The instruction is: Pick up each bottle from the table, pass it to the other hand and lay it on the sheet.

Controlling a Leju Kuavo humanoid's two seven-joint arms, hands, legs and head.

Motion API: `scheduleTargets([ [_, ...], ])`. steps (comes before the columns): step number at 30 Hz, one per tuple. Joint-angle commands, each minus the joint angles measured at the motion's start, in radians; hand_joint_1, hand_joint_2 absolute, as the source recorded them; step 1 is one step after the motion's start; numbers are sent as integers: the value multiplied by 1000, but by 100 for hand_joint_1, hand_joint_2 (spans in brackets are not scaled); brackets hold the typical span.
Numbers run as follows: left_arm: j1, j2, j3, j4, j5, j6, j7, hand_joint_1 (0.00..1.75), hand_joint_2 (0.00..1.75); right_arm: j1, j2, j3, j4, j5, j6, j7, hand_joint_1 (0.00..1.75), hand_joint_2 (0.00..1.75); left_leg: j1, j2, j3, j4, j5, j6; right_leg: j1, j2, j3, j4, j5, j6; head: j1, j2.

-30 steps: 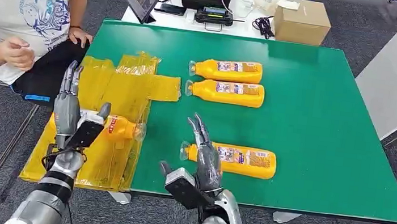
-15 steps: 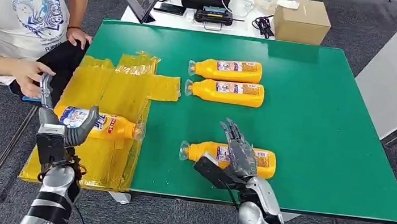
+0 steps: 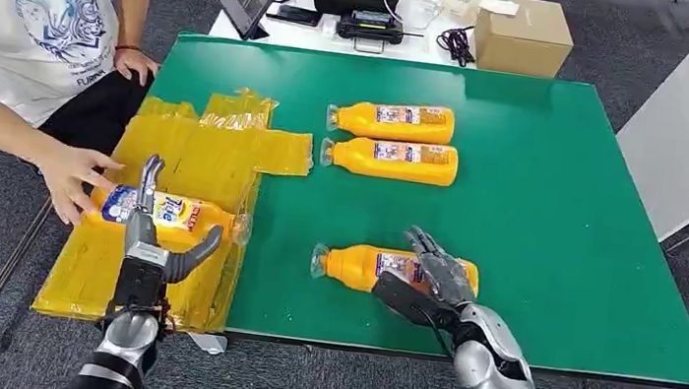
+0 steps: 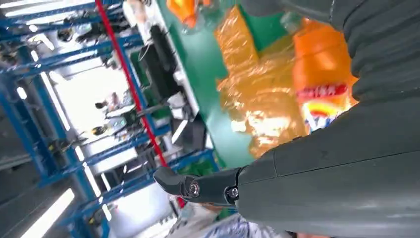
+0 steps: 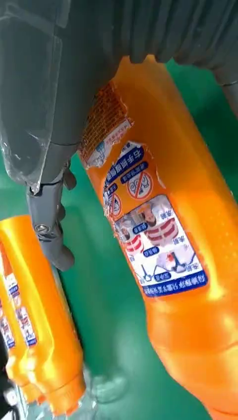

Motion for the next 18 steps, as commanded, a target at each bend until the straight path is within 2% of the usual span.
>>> scheduleTargets([
  [1,-53,-1,-26,130,11,-14,-18,0,175,-41,-42,53,118,0,29,25,0,175,2,-1,2,0,0,-2,2,-1,4,-2,0,-2,0,0],
  [6,-68,-8,-34,158,11,-21,-18,0,175,-57,-65,86,142,7,65,45,0,175,1,-1,1,0,0,-1,1,-1,3,-1,1,0,0,0],
  [10,-78,-18,-38,171,42,-33,-18,0,175,-123,-115,159,168,42,125,88,0,175,2,-1,2,2,0,-1,2,-1,4,-1,1,-1,0,0],
  [15,-78,-19,-39,172,42,-32,-18,0,175,-135,-115,159,170,39,135,91,0,175,1,0,1,3,1,0,1,-1,3,-1,2,2,0,0],
  [18,-80,-23,-39,186,61,-44,-18,0,175,-206,-149,239,181,74,183,133,0,175,0,1,1,3,1,0,0,1,3,0,3,2,0,0],
])
